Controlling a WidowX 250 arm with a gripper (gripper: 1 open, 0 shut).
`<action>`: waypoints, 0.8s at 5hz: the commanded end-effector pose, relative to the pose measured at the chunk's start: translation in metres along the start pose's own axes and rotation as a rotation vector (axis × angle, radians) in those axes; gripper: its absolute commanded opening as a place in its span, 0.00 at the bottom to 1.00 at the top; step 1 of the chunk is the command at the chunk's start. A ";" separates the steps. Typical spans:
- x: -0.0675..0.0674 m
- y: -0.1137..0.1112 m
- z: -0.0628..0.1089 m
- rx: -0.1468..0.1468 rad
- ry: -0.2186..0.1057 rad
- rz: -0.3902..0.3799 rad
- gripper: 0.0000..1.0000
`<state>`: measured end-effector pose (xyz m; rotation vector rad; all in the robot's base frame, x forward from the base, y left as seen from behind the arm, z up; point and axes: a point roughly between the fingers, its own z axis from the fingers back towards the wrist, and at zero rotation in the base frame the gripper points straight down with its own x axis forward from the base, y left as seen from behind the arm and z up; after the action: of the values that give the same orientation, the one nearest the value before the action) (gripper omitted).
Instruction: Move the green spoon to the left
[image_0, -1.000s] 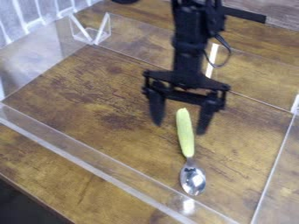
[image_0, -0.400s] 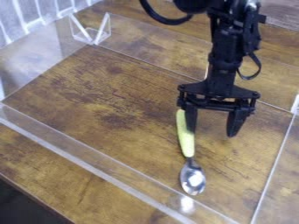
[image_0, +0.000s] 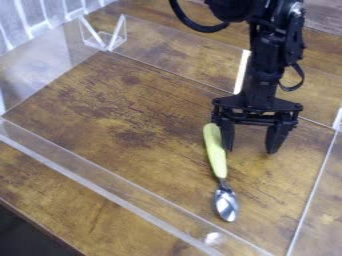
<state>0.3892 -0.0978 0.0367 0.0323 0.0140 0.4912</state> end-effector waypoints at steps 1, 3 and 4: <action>0.021 0.015 0.006 0.002 -0.034 0.058 1.00; 0.031 0.024 0.008 0.022 -0.039 0.116 1.00; 0.034 0.024 0.008 0.022 -0.041 0.145 1.00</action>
<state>0.3991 -0.0713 0.0313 0.0803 0.0153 0.6058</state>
